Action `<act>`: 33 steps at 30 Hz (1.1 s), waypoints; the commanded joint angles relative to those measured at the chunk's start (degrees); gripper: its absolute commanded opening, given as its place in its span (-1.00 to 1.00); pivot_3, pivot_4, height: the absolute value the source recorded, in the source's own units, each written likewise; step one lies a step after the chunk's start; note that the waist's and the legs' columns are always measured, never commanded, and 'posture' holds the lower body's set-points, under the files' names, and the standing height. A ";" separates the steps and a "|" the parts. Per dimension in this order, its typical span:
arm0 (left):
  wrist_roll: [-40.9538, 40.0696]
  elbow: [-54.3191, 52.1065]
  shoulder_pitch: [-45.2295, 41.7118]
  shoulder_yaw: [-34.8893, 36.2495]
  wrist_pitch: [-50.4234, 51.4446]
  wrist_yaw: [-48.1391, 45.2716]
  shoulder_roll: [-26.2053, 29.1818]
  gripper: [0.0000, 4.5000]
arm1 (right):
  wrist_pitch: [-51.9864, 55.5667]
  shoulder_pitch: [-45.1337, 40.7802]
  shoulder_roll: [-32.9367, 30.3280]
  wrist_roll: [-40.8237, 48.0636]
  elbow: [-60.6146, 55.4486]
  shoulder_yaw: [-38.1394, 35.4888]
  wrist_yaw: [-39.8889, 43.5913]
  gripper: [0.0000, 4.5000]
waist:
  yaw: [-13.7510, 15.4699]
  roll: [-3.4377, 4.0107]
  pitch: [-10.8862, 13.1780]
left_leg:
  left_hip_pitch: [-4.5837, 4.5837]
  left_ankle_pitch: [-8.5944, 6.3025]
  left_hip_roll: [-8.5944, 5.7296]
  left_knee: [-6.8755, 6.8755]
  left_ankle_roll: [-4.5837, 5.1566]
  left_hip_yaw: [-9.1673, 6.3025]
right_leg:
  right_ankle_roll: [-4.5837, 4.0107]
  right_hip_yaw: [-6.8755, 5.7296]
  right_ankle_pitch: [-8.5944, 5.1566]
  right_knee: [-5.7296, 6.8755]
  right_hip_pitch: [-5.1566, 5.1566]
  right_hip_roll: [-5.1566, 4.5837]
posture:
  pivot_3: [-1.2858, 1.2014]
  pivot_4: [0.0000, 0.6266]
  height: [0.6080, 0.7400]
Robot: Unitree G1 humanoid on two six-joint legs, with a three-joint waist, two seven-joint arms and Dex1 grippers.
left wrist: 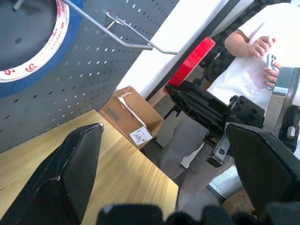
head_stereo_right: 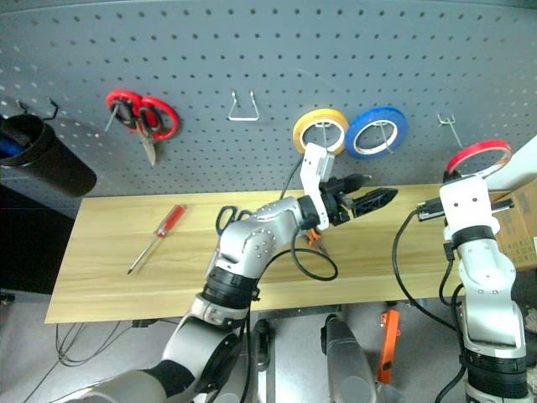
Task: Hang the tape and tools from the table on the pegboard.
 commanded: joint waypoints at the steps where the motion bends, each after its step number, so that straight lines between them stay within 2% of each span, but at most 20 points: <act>1: -1.14 -1.42 -2.26 -0.53 -0.19 -0.52 -3.59 1.00 | -1.23 -1.39 -0.82 -0.04 -0.01 -0.23 0.17 -0.99 | -0.06 0.00 0.00 | 0.00 0.00 0.00 0.00 0.00 0.01 | 0.00 0.01 0.00 0.01 0.00 0.00 | -0.10 0.07 1.00; 12: -1.19 -2.32 -1.39 -0.64 0.48 0.12 -3.30 1.00 | -8.03 -6.91 -2.79 1.37 11.35 1.45 2.91 -0.99 | -0.02 0.00 0.00 | 0.01 0.01 0.00 0.02 0.01 0.03 | -0.01 0.03 0.01 0.04 0.00 0.00 | -0.09 0.08 1.00; 24: -0.97 -2.08 -1.61 -0.51 0.46 0.55 -3.67 1.00 | -18.01 -18.09 -4.05 2.99 32.26 5.69 7.79 -0.99 | 0.00 0.00 0.00 | 0.14 0.01 -0.03 0.12 0.03 0.24 | -0.06 0.30 0.05 0.23 0.00 -0.01 | -0.08 0.08 1.00; 27: -0.96 -2.19 -1.46 -0.54 0.49 0.69 -3.65 1.00 | -18.47 -18.32 -4.06 3.63 33.23 5.69 8.33 -0.69 | 0.05 0.00 0.00 | 0.14 0.01 -0.02 0.12 0.02 0.23 | -0.06 0.30 0.05 0.23 0.00 0.00 | -0.08 0.09 1.00; 33: -1.01 -2.66 -1.12 -0.54 0.57 0.92 -3.54 1.00 | -15.73 -13.62 -3.22 4.04 28.51 5.16 8.10 0.18 | 0.19 0.00 0.00 | 0.15 0.01 -0.03 0.12 0.03 0.27 | -0.06 0.35 0.05 0.23 0.00 0.00 | -0.07 0.07 1.00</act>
